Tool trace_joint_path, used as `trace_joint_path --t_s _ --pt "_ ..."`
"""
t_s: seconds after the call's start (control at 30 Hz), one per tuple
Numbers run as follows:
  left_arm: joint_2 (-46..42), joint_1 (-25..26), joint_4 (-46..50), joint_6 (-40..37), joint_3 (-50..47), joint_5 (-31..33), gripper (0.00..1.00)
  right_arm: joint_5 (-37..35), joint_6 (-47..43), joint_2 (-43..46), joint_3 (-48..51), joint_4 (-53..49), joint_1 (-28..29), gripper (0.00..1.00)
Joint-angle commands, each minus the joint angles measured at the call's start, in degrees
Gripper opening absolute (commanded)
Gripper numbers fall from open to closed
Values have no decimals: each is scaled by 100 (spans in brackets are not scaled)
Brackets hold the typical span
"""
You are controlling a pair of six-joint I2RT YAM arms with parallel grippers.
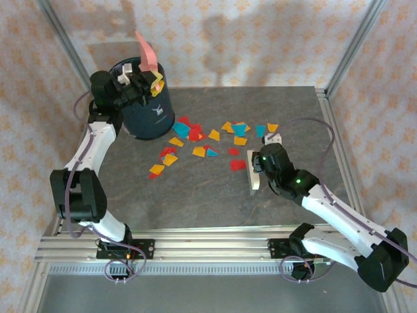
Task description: Sweep away the paper scraps from the table
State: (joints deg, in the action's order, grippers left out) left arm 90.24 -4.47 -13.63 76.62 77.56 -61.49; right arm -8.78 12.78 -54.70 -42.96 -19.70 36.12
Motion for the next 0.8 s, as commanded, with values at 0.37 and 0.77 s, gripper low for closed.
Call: trace_joint_path --t_s 0.37,0.77 --pt "-1081 507 7098 -6314 1163 2608 0 2107 811 -480 -262 1627 -1787 0" --pt "-2282 790 7468 -6876 -204 3553 0 2490 1745 -2346 -1026 2951 -2335 0"
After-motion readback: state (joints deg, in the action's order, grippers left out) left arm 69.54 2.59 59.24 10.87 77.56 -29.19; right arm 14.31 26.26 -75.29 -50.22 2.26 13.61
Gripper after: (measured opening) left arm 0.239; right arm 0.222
